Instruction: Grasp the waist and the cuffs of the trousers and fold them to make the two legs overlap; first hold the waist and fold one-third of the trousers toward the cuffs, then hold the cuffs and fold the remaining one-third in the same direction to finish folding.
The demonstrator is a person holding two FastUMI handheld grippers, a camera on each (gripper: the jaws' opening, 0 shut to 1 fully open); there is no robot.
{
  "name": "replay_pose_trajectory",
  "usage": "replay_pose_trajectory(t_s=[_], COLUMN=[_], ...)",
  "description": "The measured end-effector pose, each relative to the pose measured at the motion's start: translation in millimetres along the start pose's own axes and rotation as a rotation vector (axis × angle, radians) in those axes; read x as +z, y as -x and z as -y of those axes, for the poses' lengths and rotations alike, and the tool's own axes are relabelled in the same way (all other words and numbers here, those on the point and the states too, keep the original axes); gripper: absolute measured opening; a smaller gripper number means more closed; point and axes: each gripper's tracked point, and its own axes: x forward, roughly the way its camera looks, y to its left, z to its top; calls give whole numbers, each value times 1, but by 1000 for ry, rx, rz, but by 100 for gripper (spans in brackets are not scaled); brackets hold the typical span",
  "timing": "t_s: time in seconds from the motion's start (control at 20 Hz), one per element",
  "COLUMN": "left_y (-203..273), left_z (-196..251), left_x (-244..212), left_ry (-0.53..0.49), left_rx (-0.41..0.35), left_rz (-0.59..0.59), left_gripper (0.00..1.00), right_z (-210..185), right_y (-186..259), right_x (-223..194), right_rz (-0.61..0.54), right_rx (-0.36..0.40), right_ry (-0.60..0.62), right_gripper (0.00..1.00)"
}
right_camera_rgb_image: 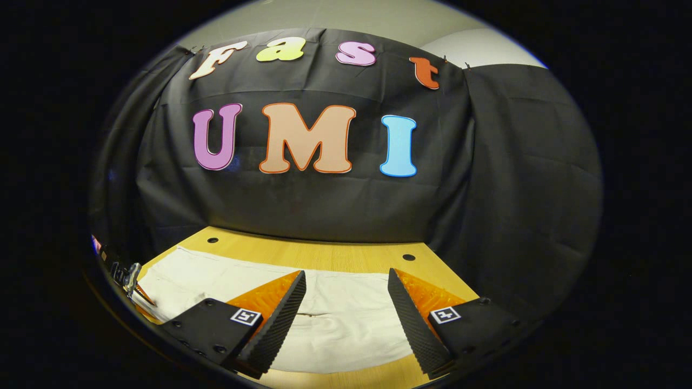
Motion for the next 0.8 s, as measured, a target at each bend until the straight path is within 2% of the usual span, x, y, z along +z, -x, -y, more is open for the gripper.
replay_pose_trajectory(t_s=[0.35,0.55,0.65,0.75,0.8], left_y=[2,5,6,5,5], left_z=[3,3,1,-5,-6], left_x=[-4,-7,-8,-7,-7], left_ry=[-12,-53,-57,-62,-67], left_rx=[-41,-52,-51,-49,-46], left_rz=[-43,-88,-108,-131,-147], left_gripper=[85,85,80,69,59], right_z=[11,11,6,1,-2], right_y=[-2,-4,-6,-9,-10], right_x=[-7,-11,-16,-23,-27], right_rz=[-29,-43,-53,-62,-72], right_rx=[-5,12,34,67,85], right_ry=[19,32,36,55,69], right_gripper=[97,98,98,98,97])
